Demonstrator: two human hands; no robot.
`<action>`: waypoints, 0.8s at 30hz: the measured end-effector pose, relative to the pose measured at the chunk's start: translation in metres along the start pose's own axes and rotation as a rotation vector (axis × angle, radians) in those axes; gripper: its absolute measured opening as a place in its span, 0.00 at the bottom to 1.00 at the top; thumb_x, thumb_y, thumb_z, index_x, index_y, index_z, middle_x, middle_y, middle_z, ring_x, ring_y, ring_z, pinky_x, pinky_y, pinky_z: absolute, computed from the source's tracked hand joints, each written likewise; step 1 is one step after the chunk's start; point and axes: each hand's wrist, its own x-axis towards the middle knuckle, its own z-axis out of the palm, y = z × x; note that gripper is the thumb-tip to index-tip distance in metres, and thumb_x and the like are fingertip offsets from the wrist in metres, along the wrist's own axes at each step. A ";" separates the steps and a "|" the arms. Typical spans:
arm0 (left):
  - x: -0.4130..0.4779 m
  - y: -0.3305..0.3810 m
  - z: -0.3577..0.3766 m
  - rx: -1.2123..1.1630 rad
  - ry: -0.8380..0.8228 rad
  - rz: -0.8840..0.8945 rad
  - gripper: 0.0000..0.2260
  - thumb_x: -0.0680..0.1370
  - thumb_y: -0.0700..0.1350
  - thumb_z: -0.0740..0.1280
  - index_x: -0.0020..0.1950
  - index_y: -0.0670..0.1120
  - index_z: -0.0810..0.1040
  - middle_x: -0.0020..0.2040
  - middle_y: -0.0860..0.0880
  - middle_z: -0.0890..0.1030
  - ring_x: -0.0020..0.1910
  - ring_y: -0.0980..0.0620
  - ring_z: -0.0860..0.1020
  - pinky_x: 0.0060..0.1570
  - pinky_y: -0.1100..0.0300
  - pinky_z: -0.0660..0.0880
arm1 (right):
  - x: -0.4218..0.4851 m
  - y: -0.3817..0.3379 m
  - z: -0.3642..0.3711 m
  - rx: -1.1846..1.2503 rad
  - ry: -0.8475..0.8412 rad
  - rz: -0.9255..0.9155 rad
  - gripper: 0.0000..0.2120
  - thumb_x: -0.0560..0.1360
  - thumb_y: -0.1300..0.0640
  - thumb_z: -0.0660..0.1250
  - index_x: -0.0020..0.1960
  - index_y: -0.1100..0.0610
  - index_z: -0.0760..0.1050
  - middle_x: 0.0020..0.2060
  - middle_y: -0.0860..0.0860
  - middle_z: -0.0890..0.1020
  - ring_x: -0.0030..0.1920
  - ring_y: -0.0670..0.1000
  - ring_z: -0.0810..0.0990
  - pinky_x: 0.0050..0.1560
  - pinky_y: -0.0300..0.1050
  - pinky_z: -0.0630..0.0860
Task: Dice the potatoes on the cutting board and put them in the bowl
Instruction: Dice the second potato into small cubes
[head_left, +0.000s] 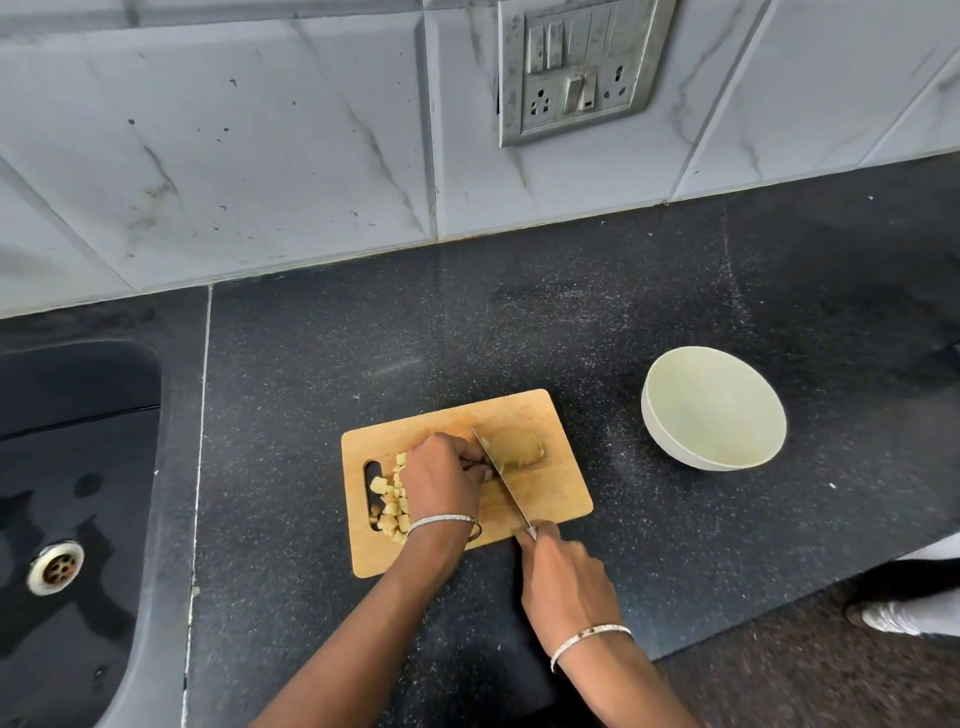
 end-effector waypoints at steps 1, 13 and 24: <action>0.000 0.000 0.000 -0.002 -0.003 0.003 0.07 0.69 0.41 0.77 0.45 0.48 0.85 0.43 0.53 0.84 0.39 0.57 0.76 0.40 0.67 0.64 | 0.001 0.000 0.000 0.010 -0.005 -0.001 0.18 0.83 0.45 0.47 0.62 0.53 0.68 0.53 0.55 0.81 0.55 0.61 0.80 0.46 0.51 0.74; 0.006 -0.014 -0.017 0.103 -0.034 0.100 0.08 0.69 0.39 0.75 0.46 0.48 0.85 0.42 0.51 0.85 0.43 0.51 0.81 0.44 0.62 0.75 | 0.002 0.007 -0.002 0.437 -0.187 -0.077 0.19 0.82 0.45 0.53 0.39 0.53 0.71 0.30 0.50 0.77 0.29 0.51 0.75 0.32 0.51 0.69; 0.011 -0.011 -0.013 0.270 -0.044 0.202 0.06 0.74 0.44 0.69 0.50 0.50 0.83 0.47 0.50 0.84 0.47 0.47 0.80 0.45 0.55 0.76 | -0.023 0.015 -0.016 0.260 -0.081 -0.078 0.17 0.82 0.44 0.49 0.41 0.50 0.69 0.33 0.48 0.77 0.32 0.47 0.74 0.30 0.43 0.67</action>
